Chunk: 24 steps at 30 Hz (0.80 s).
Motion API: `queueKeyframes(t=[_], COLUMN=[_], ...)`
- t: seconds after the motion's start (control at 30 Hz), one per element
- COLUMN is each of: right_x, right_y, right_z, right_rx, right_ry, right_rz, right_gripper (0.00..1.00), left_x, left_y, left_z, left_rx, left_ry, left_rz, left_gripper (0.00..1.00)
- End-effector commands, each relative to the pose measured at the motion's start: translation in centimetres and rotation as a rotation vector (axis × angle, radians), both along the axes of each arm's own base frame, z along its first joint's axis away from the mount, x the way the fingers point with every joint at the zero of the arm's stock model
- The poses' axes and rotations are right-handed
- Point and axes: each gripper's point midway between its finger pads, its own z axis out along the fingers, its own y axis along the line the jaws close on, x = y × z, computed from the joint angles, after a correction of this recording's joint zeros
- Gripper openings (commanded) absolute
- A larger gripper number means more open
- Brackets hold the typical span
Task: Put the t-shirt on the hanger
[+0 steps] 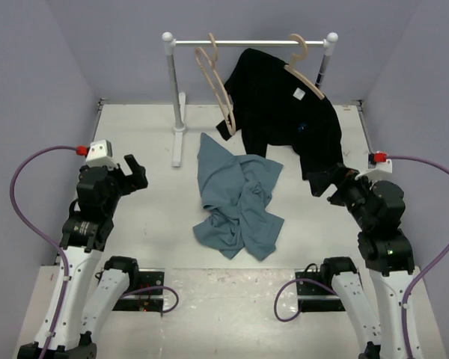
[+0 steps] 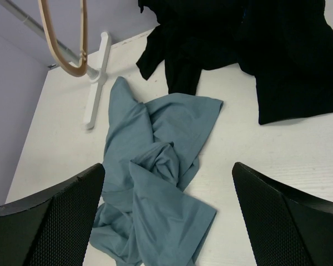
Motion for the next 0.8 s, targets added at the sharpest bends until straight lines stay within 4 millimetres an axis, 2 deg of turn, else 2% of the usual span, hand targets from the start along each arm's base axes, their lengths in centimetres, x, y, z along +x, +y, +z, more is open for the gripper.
queueKeyframes(t=[0.0,0.07,0.17,0.3,0.4,0.47,0.5,0.53,0.6,0.63,0.7,0.77], right_x=[0.1,0.2,-0.3,-1.1,-0.6,0.6,2.2,2.6,6.2,7.2,8.6,13.1], right_y=[-0.6,-0.6,0.5,2.7,5.1,6.3,6.8,6.9,9.1,10.3,13.0,14.5], right_z=[1.0,1.0,1.6,3.6,4.0,4.5,3.5,3.1,2.4,2.3,4.5,2.2], right_rx=[0.010,0.013,0.067,0.126,0.162,0.182,0.197,0.201,0.122,0.069,0.001,-0.090], right_ry=[-0.030,-0.033,-0.053,-0.195,-0.171,-0.128,-0.064,-0.046,-0.014,0.001,-0.008,0.072], right_rz=[-0.044,-0.043,0.004,0.134,0.281,0.343,0.344,0.344,0.311,0.305,0.338,0.286], right_gripper=[0.99,0.99,0.99,0.99,0.99,0.99,0.99,0.99,0.99,0.99,0.99,0.99], left_x=[0.1,0.2,0.1,0.0,0.0,0.1,0.0,0.0,-0.2,-0.2,-0.4,-0.3], left_y=[0.3,0.3,0.3,0.3,0.1,0.1,0.0,0.0,0.2,0.2,0.2,0.1], left_z=[0.4,0.4,0.5,0.6,0.6,0.6,0.7,0.7,0.9,0.9,1.1,1.0], left_rx=[-0.001,-0.003,-0.003,-0.007,-0.009,-0.009,-0.010,-0.010,-0.010,-0.011,-0.014,-0.015], left_ry=[-0.024,-0.024,-0.027,-0.032,-0.036,-0.039,-0.041,-0.042,-0.057,-0.063,-0.078,-0.076], left_rz=[0.021,0.021,0.022,0.021,0.011,0.008,0.007,0.006,0.014,0.015,0.015,0.010], left_gripper=[1.00,1.00,1.00,1.00,1.00,1.00,1.00,1.00,1.00,1.00,1.00,1.00])
